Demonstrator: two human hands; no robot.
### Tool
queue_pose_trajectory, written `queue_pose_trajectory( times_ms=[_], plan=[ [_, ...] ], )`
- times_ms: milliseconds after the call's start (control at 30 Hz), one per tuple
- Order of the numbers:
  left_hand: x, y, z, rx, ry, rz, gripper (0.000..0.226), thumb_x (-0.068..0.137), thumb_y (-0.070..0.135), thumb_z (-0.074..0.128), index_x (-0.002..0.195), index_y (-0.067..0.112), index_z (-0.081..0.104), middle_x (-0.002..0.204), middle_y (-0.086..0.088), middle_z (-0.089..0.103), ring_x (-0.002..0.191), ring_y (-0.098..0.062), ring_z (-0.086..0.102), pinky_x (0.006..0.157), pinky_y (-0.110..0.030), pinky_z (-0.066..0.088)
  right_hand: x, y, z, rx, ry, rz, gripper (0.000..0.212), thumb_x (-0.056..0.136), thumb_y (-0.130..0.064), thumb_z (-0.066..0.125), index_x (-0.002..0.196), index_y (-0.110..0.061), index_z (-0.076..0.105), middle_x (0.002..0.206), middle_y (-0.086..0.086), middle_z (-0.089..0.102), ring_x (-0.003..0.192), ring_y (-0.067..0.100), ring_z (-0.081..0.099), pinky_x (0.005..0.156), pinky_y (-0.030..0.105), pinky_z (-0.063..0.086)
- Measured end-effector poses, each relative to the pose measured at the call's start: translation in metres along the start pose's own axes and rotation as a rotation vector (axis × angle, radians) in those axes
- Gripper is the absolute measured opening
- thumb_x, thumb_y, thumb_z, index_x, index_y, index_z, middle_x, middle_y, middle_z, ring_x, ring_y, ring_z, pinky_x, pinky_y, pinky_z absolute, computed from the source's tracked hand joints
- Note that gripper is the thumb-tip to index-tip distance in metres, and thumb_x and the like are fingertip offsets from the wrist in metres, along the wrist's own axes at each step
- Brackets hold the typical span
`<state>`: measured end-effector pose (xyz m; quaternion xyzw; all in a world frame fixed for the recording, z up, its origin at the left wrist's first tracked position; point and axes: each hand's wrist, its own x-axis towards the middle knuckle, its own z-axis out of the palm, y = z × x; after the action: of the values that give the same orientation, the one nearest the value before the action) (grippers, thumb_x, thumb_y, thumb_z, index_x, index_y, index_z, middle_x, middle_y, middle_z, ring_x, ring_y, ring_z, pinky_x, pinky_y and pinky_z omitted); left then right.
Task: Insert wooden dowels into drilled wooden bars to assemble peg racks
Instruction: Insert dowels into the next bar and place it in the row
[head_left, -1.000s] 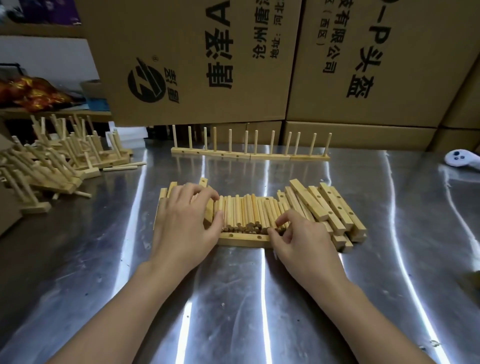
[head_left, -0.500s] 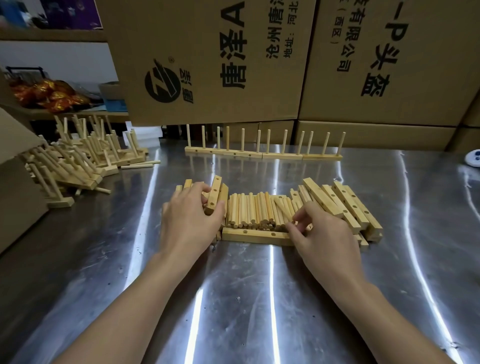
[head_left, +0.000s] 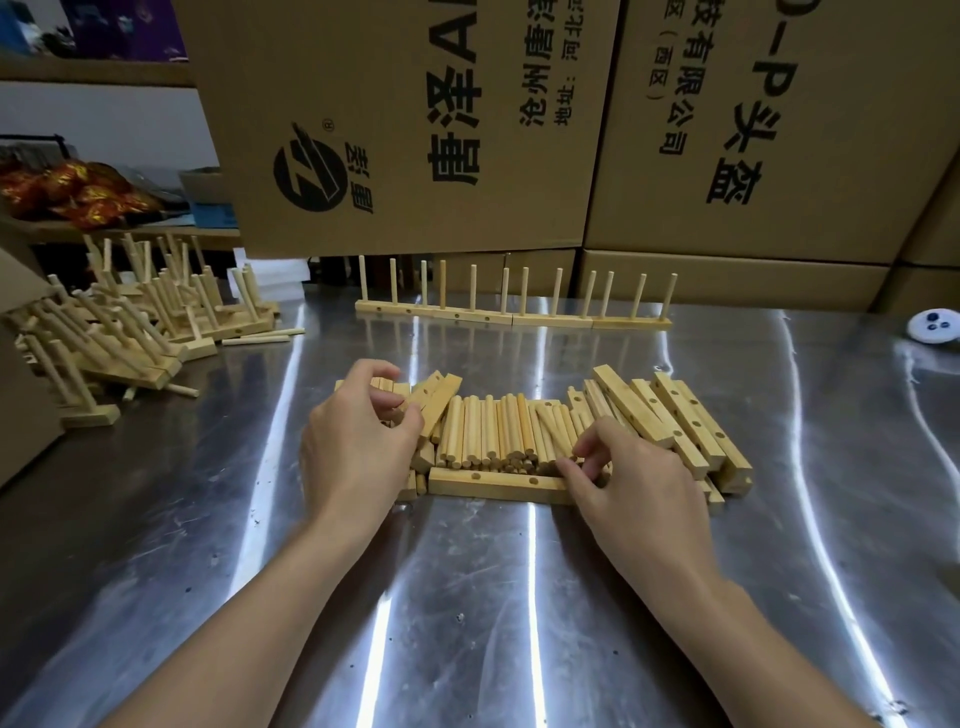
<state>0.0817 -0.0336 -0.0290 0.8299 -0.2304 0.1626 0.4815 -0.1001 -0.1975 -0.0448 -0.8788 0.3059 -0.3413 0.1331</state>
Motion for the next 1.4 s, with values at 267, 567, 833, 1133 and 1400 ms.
queue_pose_trajectory(
  times_ms=[267, 567, 833, 1133, 1400],
  plan=[
    [0.009, 0.015, -0.027, -0.262, 0.229, 0.202, 0.016, 0.093, 0.015, 0.080, 0.105, 0.023, 0.072, 0.094, 0.014, 0.074, 0.093, -0.003, 0.073, 0.083, -0.023, 0.058, 0.001, -0.002, -0.005, 0.109, 0.096, 0.009, 0.023, 0.092, -0.036, 0.074, 0.089, -0.037, 0.052, 0.078, -0.019, 0.067, 0.055, 0.001, 0.058, 0.051, 0.023, 0.044],
    [0.001, 0.038, -0.037, -0.413, -0.533, -0.091, 0.014, 0.083, 0.017, 0.090, 0.086, 0.021, 0.077, 0.083, -0.001, 0.081, 0.086, -0.024, 0.078, 0.078, -0.037, 0.057, 0.011, 0.000, -0.026, 0.618, 0.143, 0.244, 0.023, 0.089, -0.010, 0.069, 0.071, -0.012, 0.055, 0.071, 0.008, 0.071, 0.078, 0.023, 0.075, 0.070, 0.050, 0.062],
    [-0.013, 0.028, -0.021, 0.078, -0.693, 0.092, 0.013, 0.085, 0.037, 0.088, 0.081, 0.035, 0.076, 0.079, 0.023, 0.075, 0.079, 0.001, 0.069, 0.083, -0.036, 0.059, 0.020, -0.005, -0.035, 1.171, 0.022, 0.512, 0.028, 0.104, -0.004, 0.063, 0.129, -0.018, 0.068, 0.101, 0.002, 0.081, 0.098, 0.015, 0.079, 0.069, 0.020, 0.060],
    [-0.019, 0.032, -0.017, 0.085, -0.609, 0.262, 0.011, 0.096, 0.045, 0.072, 0.086, 0.041, 0.076, 0.083, 0.027, 0.072, 0.084, 0.004, 0.067, 0.076, -0.031, 0.057, 0.015, -0.013, -0.034, 1.311, -0.473, 0.395, 0.026, 0.112, -0.023, 0.051, 0.130, -0.020, 0.070, 0.122, 0.003, 0.079, 0.096, 0.017, 0.078, 0.069, 0.021, 0.058],
    [-0.031, 0.048, -0.010, -0.691, -0.574, -0.047, 0.017, 0.099, 0.041, 0.071, 0.104, 0.029, 0.083, 0.096, 0.003, 0.081, 0.093, -0.010, 0.077, 0.074, -0.020, 0.055, 0.002, -0.024, -0.029, 1.265, -0.813, 0.226, 0.027, 0.106, -0.029, 0.064, 0.129, -0.024, 0.075, 0.123, 0.011, 0.077, 0.088, 0.016, 0.075, 0.072, 0.021, 0.055]
  ],
)
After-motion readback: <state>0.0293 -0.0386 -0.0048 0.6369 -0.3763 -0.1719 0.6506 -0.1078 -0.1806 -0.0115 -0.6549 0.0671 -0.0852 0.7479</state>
